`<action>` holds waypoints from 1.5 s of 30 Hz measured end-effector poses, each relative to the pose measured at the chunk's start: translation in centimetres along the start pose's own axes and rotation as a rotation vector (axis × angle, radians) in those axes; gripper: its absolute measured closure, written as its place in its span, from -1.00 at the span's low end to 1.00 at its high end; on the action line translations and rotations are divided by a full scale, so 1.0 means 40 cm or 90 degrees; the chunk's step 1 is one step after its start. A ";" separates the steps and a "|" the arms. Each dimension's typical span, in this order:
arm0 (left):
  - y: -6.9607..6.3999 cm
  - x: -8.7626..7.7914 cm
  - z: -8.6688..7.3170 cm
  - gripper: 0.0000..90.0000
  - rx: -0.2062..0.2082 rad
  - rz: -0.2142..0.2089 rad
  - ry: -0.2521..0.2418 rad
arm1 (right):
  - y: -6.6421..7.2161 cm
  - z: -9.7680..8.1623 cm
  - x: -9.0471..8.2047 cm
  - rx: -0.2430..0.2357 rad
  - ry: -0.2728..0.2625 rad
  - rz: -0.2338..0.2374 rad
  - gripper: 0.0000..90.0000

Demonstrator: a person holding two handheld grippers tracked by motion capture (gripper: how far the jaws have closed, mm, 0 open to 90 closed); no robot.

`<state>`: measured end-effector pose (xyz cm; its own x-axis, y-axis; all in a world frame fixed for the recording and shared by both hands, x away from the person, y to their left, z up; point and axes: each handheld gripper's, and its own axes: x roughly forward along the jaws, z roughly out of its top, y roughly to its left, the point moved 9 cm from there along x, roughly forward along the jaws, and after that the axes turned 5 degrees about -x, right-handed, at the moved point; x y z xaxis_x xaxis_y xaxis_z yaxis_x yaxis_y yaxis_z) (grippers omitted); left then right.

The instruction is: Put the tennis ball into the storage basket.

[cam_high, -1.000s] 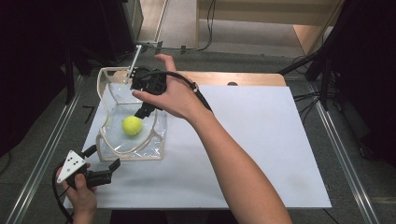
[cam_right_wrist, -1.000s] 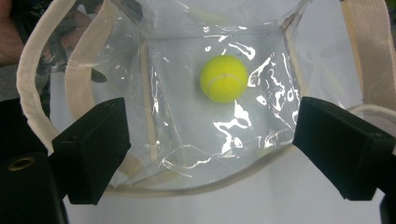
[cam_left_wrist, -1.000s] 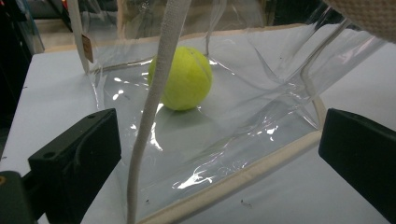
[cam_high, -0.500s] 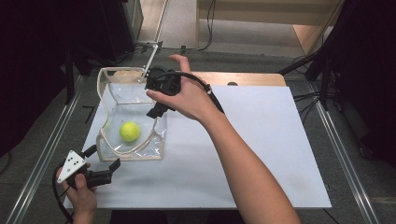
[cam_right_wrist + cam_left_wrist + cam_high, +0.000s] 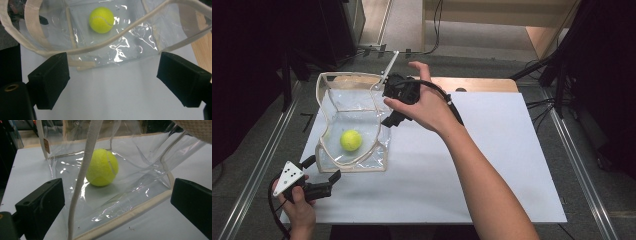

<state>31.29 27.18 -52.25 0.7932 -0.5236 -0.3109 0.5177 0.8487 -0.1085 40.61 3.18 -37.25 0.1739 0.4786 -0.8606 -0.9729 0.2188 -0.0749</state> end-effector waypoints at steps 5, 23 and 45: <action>0.000 -0.001 0.000 -1.00 -0.002 -0.002 0.000 | -0.007 -0.032 0.003 0.011 0.000 -0.001 -0.80; 0.000 -0.001 0.000 -1.00 -0.002 -0.001 0.000 | -0.018 -0.147 -0.001 0.057 -0.003 -0.013 -0.80; 0.000 -0.001 0.000 -1.00 0.000 -0.001 -0.002 | 0.002 -0.244 0.054 0.110 -0.022 -0.017 -1.00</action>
<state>31.26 27.19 -52.23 0.7935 -0.5245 -0.3086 0.5182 0.8482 -0.1094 39.43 -4.08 -44.02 0.2074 0.4988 -0.8415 -0.9275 0.3737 -0.0072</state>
